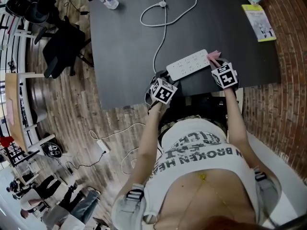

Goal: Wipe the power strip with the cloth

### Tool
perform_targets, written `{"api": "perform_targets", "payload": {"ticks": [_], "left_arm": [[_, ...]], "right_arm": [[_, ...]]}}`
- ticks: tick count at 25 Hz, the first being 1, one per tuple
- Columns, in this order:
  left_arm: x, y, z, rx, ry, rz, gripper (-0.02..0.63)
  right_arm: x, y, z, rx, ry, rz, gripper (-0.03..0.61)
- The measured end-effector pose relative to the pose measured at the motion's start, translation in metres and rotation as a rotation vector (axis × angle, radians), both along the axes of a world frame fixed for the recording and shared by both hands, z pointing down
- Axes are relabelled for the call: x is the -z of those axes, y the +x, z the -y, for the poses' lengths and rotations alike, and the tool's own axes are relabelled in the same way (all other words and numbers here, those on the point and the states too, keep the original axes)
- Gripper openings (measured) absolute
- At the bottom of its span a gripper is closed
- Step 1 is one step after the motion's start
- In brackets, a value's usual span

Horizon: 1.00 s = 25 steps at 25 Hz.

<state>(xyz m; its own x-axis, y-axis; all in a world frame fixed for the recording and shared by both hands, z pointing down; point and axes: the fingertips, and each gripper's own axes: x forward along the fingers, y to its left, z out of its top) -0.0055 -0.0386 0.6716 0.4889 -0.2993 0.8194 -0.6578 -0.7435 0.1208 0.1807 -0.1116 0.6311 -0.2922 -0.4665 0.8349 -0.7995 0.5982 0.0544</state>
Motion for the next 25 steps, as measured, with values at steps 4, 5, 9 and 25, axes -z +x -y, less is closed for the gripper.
{"api": "perform_targets", "payload": {"ticks": [4, 5, 9, 25], "left_arm": [[0.007, -0.004, -0.001, -0.024, 0.017, 0.002, 0.284], [0.013, -0.005, -0.001, -0.026, 0.036, 0.007, 0.284], [0.045, 0.004, 0.004, 0.003, 0.115, -0.085, 0.252], [0.164, 0.036, 0.010, 0.129, 0.289, -0.416, 0.008]], "right_arm": [[0.007, -0.010, 0.000, 0.047, 0.037, 0.054, 0.017], [0.013, -0.016, 0.000, 0.064, 0.052, 0.097, 0.017], [0.031, -0.040, -0.001, 0.187, 0.099, 0.179, 0.017], [0.127, -0.117, -0.037, 0.440, 0.288, 0.384, 0.017]]}}
